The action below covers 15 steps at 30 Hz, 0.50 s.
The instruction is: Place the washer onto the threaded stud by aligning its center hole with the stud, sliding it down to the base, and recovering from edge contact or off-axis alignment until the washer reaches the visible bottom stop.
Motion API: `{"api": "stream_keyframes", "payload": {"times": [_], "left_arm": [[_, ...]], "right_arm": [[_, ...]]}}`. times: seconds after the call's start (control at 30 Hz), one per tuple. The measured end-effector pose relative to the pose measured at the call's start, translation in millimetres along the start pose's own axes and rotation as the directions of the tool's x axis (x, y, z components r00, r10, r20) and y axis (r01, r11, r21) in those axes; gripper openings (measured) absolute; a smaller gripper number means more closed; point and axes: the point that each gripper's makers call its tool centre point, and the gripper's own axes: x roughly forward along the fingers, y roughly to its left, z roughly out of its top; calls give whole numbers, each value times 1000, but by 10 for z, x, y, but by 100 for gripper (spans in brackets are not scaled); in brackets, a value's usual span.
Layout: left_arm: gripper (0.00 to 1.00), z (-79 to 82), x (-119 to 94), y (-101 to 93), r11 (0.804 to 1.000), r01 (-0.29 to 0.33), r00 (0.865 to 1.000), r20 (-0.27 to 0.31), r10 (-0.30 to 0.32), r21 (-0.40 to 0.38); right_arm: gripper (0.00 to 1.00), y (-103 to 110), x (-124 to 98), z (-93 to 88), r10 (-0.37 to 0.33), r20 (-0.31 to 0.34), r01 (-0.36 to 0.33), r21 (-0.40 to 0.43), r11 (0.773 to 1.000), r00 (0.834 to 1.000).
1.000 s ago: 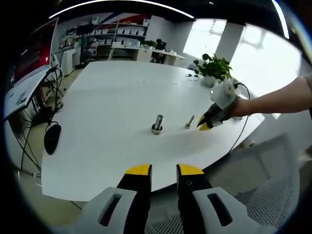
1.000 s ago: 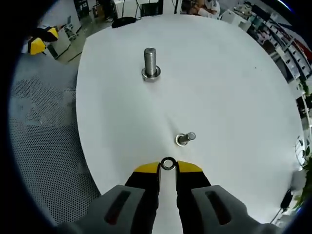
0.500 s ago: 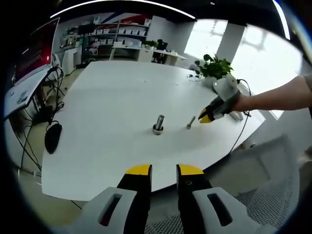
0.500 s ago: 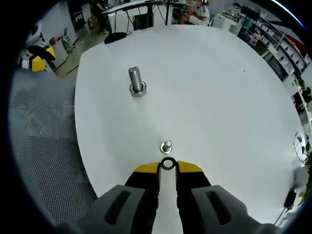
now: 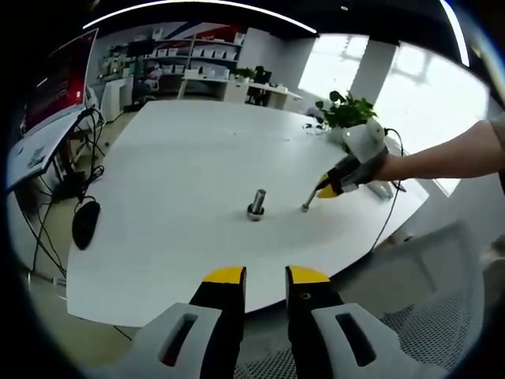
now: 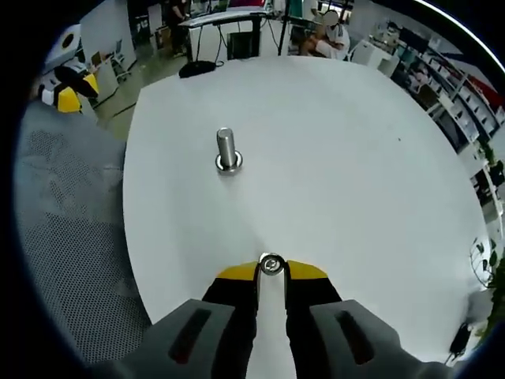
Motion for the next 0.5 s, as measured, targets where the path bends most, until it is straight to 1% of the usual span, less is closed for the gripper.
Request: {"api": "stream_keyframes", "payload": {"times": [0.27,0.5], "left_arm": [[17,0,-1,-2,1000,-2,1000,1,2,-3],[17,4,1,-6,1000,0,1000,2,0,-1]], "right_arm": [[14,-8,-19,19,1,-3,-1,-3,1000,1000],[14,-6,9,-20,3,-20,-4,-4,1000,1000]]}}
